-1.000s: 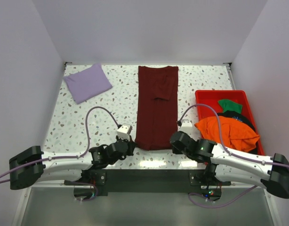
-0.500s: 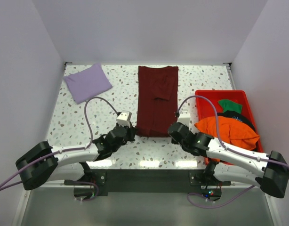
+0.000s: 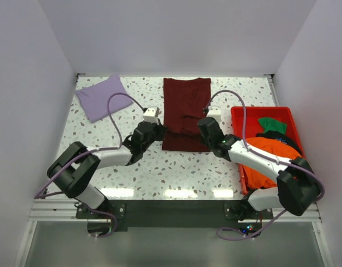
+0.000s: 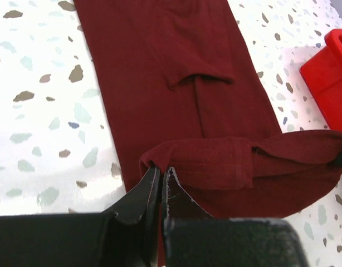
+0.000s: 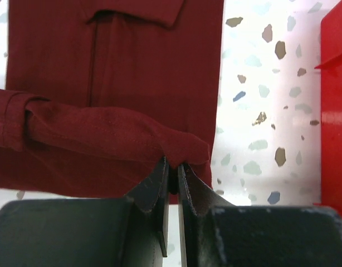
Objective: Fold and stack the t-shirts
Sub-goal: Fold the tshirt
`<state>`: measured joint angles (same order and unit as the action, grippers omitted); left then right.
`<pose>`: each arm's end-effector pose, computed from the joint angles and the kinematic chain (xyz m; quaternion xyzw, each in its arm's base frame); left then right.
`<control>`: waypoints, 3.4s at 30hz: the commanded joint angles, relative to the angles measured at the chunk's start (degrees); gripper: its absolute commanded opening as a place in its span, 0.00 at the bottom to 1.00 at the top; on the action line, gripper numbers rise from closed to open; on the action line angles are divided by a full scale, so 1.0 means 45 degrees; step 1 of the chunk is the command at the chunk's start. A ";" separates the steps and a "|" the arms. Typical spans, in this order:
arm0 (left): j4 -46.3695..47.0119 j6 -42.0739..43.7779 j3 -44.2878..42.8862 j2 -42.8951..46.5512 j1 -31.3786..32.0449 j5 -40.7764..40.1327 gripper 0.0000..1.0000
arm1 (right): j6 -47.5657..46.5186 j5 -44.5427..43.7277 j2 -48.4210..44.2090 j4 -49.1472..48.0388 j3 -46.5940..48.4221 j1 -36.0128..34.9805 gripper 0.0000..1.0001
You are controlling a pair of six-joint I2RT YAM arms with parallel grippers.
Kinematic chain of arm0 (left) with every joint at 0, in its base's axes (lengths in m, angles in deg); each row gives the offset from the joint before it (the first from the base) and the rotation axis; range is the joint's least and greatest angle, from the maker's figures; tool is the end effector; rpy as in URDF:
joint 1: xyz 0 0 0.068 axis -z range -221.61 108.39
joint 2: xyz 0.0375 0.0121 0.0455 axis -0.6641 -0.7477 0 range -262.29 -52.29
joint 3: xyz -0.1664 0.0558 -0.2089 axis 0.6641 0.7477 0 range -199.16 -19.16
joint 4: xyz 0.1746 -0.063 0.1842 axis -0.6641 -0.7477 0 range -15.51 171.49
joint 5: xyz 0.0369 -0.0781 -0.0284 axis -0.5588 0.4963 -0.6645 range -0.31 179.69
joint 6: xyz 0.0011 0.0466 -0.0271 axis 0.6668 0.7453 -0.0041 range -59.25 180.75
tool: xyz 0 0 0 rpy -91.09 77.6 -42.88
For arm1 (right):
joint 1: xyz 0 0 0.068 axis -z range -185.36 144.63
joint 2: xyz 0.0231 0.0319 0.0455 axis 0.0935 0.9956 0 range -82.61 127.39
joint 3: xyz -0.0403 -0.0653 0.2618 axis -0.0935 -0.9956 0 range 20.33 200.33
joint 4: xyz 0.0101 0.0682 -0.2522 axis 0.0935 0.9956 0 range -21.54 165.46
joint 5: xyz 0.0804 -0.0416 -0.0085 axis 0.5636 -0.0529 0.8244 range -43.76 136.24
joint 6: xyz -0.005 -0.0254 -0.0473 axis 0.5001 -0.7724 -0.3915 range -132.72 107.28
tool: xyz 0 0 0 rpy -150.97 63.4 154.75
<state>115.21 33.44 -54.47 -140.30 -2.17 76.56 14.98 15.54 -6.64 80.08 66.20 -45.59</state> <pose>0.2444 -0.1905 0.1835 0.0194 0.8112 -0.2398 0.5331 0.2226 0.1645 0.2291 0.0116 0.8865 0.0200 0.4621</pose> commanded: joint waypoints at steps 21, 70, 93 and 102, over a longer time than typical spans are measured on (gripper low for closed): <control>0.0985 0.0483 -0.3168 -0.3801 -0.1792 0.1236 0.00 | -0.1605 0.1353 0.4915 -0.2367 0.3185 0.2533 0.00; 0.1024 -0.0337 -0.0063 -0.1887 -0.0992 0.0885 0.75 | -0.2230 0.4575 0.4973 -0.1078 0.4551 0.2651 0.68; 0.0438 -0.0376 -0.0084 -0.2787 0.0142 0.0202 0.72 | -0.3206 0.2586 0.9250 0.0893 0.9393 0.2708 0.67; 0.0164 -0.0396 0.0542 -0.1909 0.0161 -0.0364 0.72 | -0.3481 0.1294 0.8515 0.1540 1.0708 0.3022 0.67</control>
<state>117.07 32.63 -53.48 -151.14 -1.71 76.98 0.69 24.42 36.77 85.61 113.45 -32.54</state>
